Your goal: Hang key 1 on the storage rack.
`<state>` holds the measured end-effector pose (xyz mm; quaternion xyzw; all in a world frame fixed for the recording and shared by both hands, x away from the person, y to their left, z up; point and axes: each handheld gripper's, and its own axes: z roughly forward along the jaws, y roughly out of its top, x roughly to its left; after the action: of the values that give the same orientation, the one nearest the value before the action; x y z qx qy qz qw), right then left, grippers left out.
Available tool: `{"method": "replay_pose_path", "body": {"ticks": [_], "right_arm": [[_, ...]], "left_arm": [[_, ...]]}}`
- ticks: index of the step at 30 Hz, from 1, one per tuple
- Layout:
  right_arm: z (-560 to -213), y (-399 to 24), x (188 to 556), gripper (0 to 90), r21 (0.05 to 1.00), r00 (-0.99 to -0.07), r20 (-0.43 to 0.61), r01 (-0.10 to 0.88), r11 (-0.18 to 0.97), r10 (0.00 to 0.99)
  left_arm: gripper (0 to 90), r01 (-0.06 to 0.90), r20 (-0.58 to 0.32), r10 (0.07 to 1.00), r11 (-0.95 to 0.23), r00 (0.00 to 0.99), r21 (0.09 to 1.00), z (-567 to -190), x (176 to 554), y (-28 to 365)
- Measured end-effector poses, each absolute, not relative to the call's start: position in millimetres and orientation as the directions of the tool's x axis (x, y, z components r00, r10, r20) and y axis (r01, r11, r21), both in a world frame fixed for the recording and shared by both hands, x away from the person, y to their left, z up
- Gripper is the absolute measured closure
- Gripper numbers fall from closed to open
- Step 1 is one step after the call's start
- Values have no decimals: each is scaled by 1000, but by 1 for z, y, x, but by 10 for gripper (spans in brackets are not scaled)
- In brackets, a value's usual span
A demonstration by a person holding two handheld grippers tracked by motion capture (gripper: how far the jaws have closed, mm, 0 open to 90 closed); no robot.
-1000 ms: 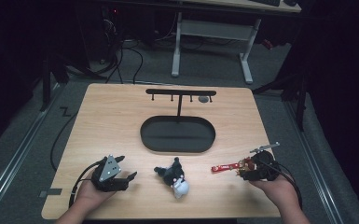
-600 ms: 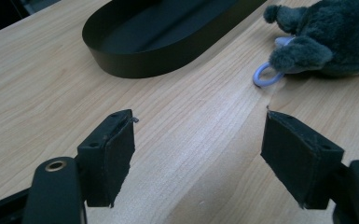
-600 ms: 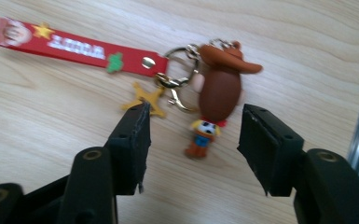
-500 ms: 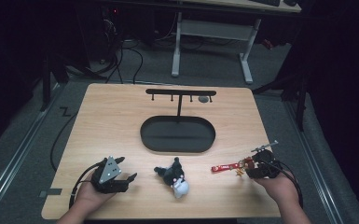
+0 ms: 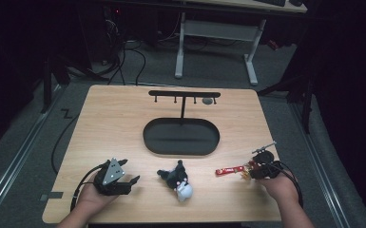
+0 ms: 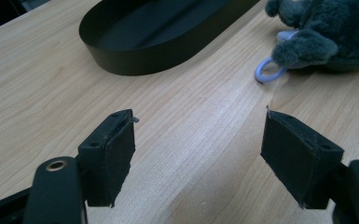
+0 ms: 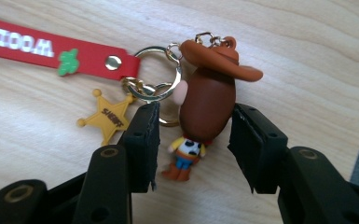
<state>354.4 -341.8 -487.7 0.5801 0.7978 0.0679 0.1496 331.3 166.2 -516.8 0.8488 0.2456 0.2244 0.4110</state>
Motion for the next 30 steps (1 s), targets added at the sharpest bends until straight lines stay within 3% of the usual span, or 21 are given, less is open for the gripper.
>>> {"method": "replay_pose_path", "body": {"ticks": [19, 23, 30], "right_arm": [[-491, -341, 371, 471, 271, -266, -96, 920, 282, 959], [-491, -343, 371, 557, 269, -260, -59, 926, 266, 964], [-487, -335, 372, 571, 242, -296, -93, 920, 310, 951]], "left_arm": [[263, 221, 184, 594, -543, 783, 810, -515, 331, 165], [264, 223, 179, 596, -537, 783, 814, -515, 332, 166], [265, 219, 182, 595, -537, 783, 815, -514, 332, 166]]}}
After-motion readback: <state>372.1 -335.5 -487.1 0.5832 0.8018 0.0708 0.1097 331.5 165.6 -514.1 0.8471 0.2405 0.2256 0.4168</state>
